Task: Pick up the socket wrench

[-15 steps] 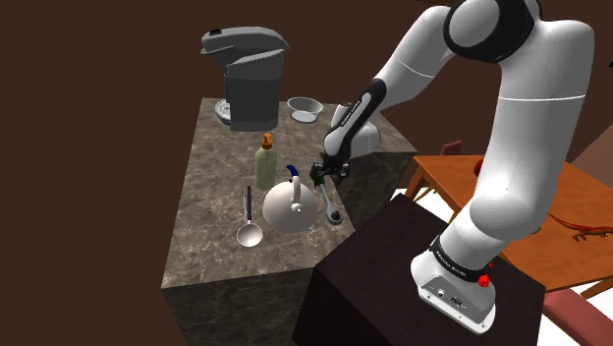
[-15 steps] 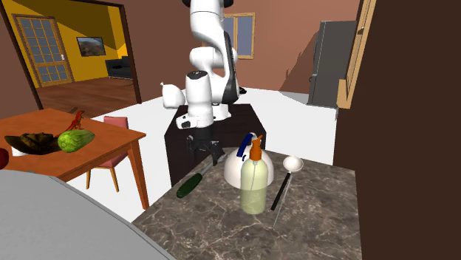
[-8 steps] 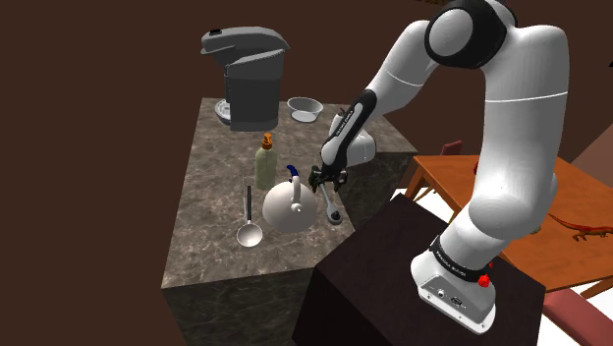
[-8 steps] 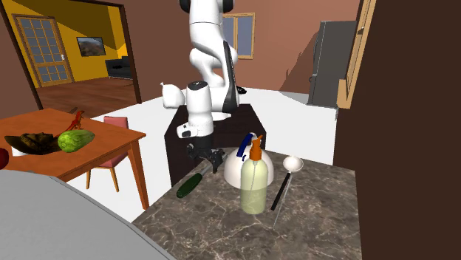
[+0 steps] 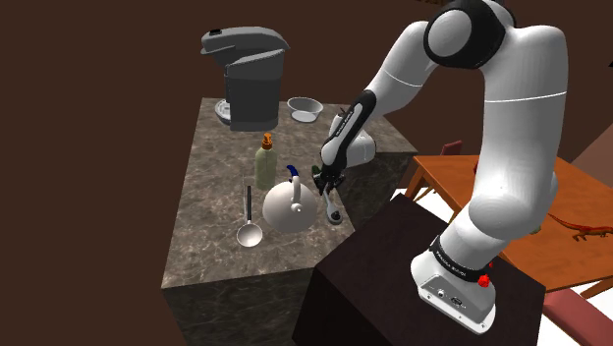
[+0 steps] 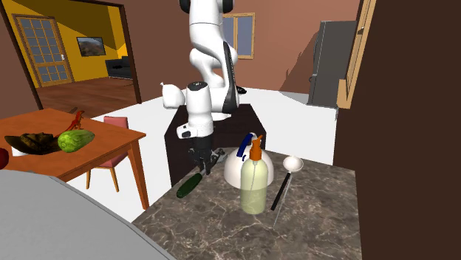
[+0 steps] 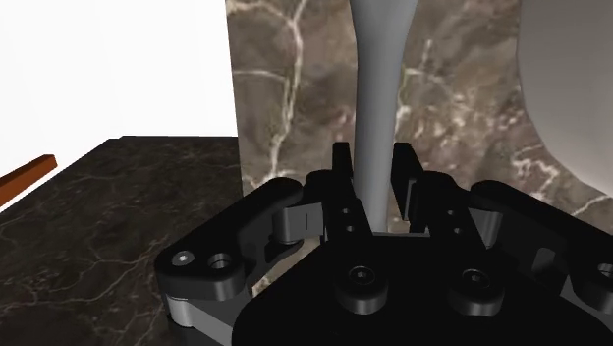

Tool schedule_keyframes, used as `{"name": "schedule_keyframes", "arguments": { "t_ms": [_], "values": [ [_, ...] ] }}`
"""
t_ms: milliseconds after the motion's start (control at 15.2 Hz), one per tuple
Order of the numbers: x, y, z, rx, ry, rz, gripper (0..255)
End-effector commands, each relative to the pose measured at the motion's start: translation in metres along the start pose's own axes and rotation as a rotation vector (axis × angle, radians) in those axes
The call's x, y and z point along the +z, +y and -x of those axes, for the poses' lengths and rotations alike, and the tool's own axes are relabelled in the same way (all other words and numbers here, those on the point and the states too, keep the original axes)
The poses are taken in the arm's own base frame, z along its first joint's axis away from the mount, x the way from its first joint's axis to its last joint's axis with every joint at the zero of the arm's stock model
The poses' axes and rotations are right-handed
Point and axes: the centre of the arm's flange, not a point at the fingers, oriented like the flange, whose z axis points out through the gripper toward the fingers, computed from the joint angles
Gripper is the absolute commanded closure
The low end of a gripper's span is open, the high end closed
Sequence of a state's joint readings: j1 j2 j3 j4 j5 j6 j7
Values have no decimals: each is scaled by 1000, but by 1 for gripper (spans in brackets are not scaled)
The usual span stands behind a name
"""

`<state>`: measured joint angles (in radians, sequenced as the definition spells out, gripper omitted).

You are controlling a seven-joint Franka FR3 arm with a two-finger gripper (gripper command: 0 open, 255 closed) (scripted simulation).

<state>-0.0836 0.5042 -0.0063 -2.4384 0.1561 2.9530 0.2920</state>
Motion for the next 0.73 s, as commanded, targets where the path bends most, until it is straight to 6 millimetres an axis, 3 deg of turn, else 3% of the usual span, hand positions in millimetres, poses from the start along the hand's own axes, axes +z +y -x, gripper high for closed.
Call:
{"name": "schedule_keyframes", "arguments": {
  "t_ms": [0, 660],
  "values": [
    [1, 0, 0, 0, -1, 0, 255],
    [-48, -2, 1, 0, -1, 0, 255]
  ]
}}
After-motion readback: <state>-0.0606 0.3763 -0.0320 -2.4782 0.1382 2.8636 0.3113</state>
